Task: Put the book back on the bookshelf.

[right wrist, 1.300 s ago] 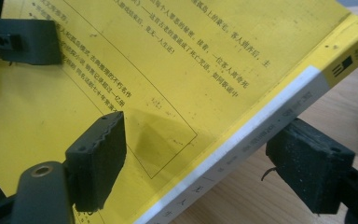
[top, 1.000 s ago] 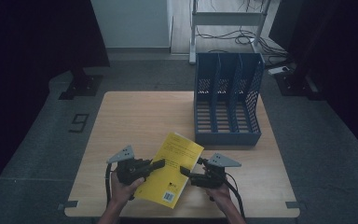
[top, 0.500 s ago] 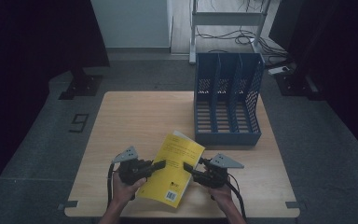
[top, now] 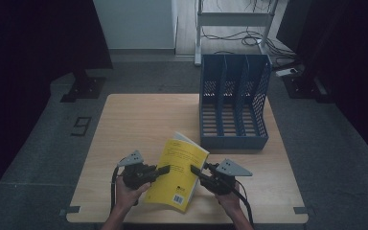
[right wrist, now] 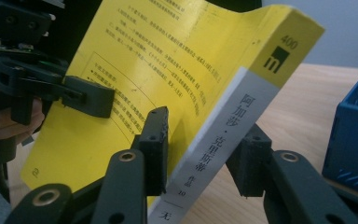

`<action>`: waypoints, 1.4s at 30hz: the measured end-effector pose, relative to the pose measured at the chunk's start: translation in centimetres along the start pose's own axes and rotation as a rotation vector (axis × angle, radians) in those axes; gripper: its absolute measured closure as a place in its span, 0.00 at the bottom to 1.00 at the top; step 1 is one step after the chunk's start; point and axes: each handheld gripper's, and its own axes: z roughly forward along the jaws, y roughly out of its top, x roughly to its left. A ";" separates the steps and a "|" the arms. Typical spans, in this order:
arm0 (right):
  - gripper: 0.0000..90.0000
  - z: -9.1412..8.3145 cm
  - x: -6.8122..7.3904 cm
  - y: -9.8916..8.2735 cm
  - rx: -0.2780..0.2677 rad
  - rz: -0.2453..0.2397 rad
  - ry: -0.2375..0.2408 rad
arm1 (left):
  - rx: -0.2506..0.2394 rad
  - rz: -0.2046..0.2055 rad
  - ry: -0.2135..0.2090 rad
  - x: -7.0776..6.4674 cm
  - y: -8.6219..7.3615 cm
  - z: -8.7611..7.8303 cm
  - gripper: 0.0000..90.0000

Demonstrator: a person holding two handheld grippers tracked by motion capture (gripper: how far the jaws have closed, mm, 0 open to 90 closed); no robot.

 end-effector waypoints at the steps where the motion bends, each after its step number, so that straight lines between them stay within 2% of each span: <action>1: 0.69 0.0 0.0 0.0 0.000 0.000 0.000 | 0.001 -0.001 -0.001 0.0 0.0 0.0 0.92; 2: 0.70 -0.1 0.2 0.2 0.000 -0.023 -0.009 | 0.003 -0.003 -0.002 0.1 0.0 0.1 0.91; 11: 0.72 -0.4 0.5 0.7 0.006 -0.049 -0.013 | -0.010 -0.006 -0.002 0.1 -0.1 0.2 0.91; 18: 0.75 -0.9 1.0 1.4 0.005 -0.080 -0.040 | -0.033 -0.003 0.001 -0.1 -0.4 0.6 0.91; 23: 0.76 -1.3 1.8 2.0 0.004 -0.152 -0.060 | -0.042 0.004 -0.006 -0.1 -0.3 0.7 0.90; 26: 0.77 -1.5 2.1 2.3 0.002 -0.178 -0.070 | -0.044 0.012 -0.009 -0.2 -0.3 0.9 0.90; 34: 0.78 -1.7 2.2 2.5 -0.005 -0.182 -0.075 | -0.034 0.028 0.006 -0.3 -0.4 1.3 0.89; 38: 0.81 -1.6 1.9 2.2 -0.028 -0.133 -0.045 | -0.024 0.028 0.012 -0.2 -0.5 1.5 0.89; 42: 0.81 -1.6 1.8 2.2 -0.027 -0.123 -0.030 | -0.021 0.029 0.010 -0.2 -0.6 1.5 0.89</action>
